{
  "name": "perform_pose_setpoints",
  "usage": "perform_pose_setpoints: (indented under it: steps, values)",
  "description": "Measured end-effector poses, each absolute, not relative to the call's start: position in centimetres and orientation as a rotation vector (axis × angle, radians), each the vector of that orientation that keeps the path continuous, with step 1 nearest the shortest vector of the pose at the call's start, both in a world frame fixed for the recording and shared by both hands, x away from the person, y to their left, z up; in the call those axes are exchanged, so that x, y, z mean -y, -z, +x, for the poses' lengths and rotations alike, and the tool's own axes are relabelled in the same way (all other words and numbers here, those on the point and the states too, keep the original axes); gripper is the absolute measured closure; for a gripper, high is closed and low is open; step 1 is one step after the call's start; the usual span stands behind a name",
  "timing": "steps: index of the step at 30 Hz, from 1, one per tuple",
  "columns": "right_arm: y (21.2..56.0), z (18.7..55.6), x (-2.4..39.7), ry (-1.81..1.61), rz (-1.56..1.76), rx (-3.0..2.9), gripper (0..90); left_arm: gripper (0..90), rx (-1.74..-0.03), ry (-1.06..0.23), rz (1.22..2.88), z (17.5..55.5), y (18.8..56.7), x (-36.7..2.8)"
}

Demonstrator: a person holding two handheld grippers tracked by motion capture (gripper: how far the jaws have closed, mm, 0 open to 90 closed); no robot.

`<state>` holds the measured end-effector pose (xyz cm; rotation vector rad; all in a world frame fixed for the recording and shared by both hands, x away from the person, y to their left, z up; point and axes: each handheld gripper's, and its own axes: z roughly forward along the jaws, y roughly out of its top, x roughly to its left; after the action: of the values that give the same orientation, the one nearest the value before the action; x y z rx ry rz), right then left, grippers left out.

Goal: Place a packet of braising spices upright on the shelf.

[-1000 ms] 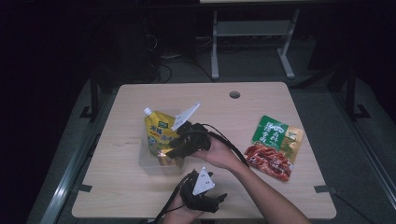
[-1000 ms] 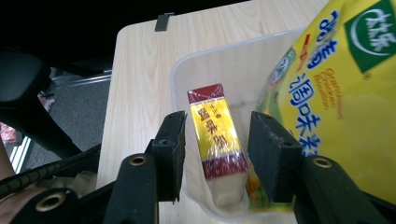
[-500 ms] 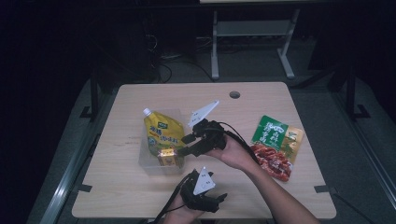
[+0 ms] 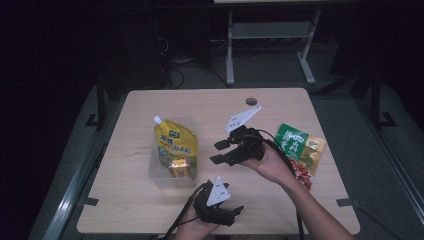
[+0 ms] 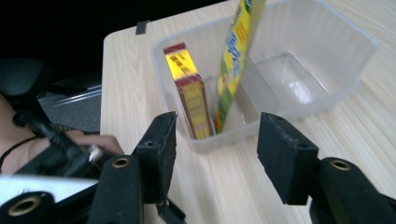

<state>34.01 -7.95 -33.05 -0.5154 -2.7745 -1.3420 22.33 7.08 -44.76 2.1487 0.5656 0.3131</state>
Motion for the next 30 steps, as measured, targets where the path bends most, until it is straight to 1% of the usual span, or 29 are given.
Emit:
perform_pose_setpoints:
  steps: [13, 15, 22, 27, 30]
  values:
    - [33.3, 33.8, 13.4, 1.38, -0.714, 2.749, 39.3, 21.0, -0.561, -0.286, 2.117, 23.0, 43.9, -6.4]
    - [33.5, 33.8, 14.3, 1.39, -0.748, 2.739, 39.0, 20.9, -0.534, -0.303, 2.128, 23.4, 43.6, -6.2]
    - [34.1, 33.9, 17.5, 1.399, -0.872, 2.729, 35.7, 20.7, -0.522, -0.299, 2.147, 24.3, 43.1, -5.2]
    - [34.3, 33.8, 19.3, 1.402, -0.94, 2.721, 35.5, 20.9, -0.52, -0.3, 2.142, 25.0, 42.6, -4.4]
    - [34.6, 33.9, 20.6, 1.395, -1.002, 2.713, 34.5, 22.5, -0.494, -0.319, 2.161, 25.4, 42.3, -3.8]
